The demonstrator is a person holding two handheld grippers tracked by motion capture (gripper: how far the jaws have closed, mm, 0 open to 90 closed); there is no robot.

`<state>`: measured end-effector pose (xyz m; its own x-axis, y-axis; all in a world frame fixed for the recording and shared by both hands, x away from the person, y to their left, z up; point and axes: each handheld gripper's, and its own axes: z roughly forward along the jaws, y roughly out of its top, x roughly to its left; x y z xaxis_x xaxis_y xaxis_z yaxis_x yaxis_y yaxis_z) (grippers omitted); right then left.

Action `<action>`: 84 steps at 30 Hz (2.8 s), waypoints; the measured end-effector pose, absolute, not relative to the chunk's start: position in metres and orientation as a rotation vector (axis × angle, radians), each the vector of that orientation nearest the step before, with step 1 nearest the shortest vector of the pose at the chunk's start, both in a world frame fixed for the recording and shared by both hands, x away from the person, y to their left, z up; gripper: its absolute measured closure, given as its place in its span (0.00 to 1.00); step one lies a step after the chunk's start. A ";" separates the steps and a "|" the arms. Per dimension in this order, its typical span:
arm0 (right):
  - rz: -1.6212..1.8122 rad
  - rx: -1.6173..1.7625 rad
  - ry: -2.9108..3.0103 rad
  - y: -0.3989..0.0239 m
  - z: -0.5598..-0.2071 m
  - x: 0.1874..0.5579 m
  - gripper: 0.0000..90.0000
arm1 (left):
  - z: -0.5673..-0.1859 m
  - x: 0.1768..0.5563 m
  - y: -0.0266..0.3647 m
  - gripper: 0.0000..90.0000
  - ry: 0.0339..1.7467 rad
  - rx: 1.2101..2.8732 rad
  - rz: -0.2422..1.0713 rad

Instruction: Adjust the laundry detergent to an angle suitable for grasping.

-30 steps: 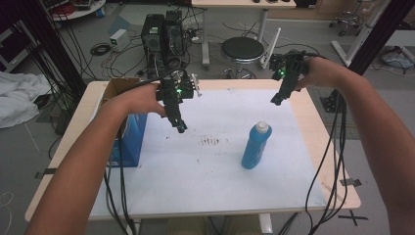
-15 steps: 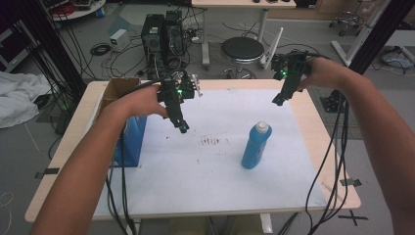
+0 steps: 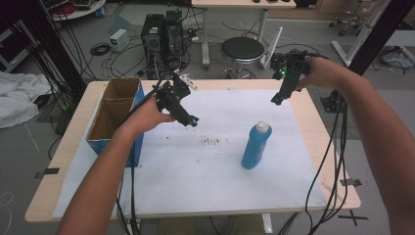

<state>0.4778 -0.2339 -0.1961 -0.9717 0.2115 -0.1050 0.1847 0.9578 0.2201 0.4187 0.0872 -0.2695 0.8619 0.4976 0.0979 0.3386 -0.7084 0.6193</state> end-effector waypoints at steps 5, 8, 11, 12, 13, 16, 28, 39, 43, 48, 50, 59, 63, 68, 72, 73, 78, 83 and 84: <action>0.308 0.301 2.985 -0.233 -0.197 0.478 0.03 | -0.283 0.410 0.089 0.02 0.686 2.243 0.420; 0.308 0.308 2.986 -0.233 -0.197 0.478 0.03 | -0.291 0.408 0.090 0.02 0.733 2.143 0.445; 0.307 0.303 2.988 -0.232 -0.198 0.477 0.03 | -0.295 0.406 0.092 0.02 0.758 2.083 0.461; 0.304 0.303 2.989 -0.232 -0.198 0.477 0.03 | -0.299 0.405 0.093 0.02 0.774 2.026 0.466; 0.306 0.300 2.988 -0.232 -0.198 0.477 0.03 | -0.301 0.404 0.094 0.02 0.781 2.000 0.470; 0.315 0.315 2.990 -0.234 -0.198 0.477 0.03 | -0.307 0.401 0.093 0.02 0.781 1.965 0.496; 0.334 0.326 2.981 -0.234 -0.198 0.479 0.03 | -0.333 0.386 0.091 0.02 0.806 1.755 0.538; 0.353 0.337 2.978 -0.234 -0.196 0.478 0.03 | -0.348 0.364 0.076 0.02 0.791 1.691 0.573; 0.359 0.326 2.983 -0.234 -0.197 0.479 0.03 | -0.354 0.352 0.070 0.02 0.787 1.664 0.574; 0.354 0.345 2.988 -0.233 -0.197 0.479 0.03 | -0.360 0.338 0.063 0.02 0.760 1.633 0.566; 0.355 0.323 2.989 -0.233 -0.198 0.480 0.03 | -0.361 0.333 0.060 0.02 0.753 1.619 0.561; 0.351 0.339 2.986 -0.234 -0.197 0.480 0.03 | -0.368 0.309 0.041 0.02 0.788 1.572 0.635; 0.348 0.341 2.988 -0.234 -0.197 0.480 0.03 | -0.375 0.302 0.029 0.02 0.807 1.564 0.636; 0.355 0.333 2.987 -0.233 -0.197 0.479 0.03 | -0.381 0.296 0.017 0.02 0.820 1.550 0.623; 0.363 0.340 2.985 -0.234 -0.196 0.479 0.03 | -0.385 0.290 0.006 0.02 0.829 1.543 0.635; 0.365 0.341 2.985 -0.234 -0.196 0.479 0.03 | -0.386 0.289 0.003 0.02 0.831 1.537 0.634; 0.365 0.337 2.984 -0.234 -0.196 0.479 0.03 | -0.390 0.284 -0.011 0.02 0.845 1.517 0.634; 0.366 0.336 2.983 -0.235 -0.196 0.480 0.03 | -0.394 0.280 -0.023 0.02 0.863 1.507 0.626; 0.366 0.345 2.983 -0.235 -0.196 0.479 0.03 | -0.395 0.280 -0.025 0.02 0.862 1.511 0.627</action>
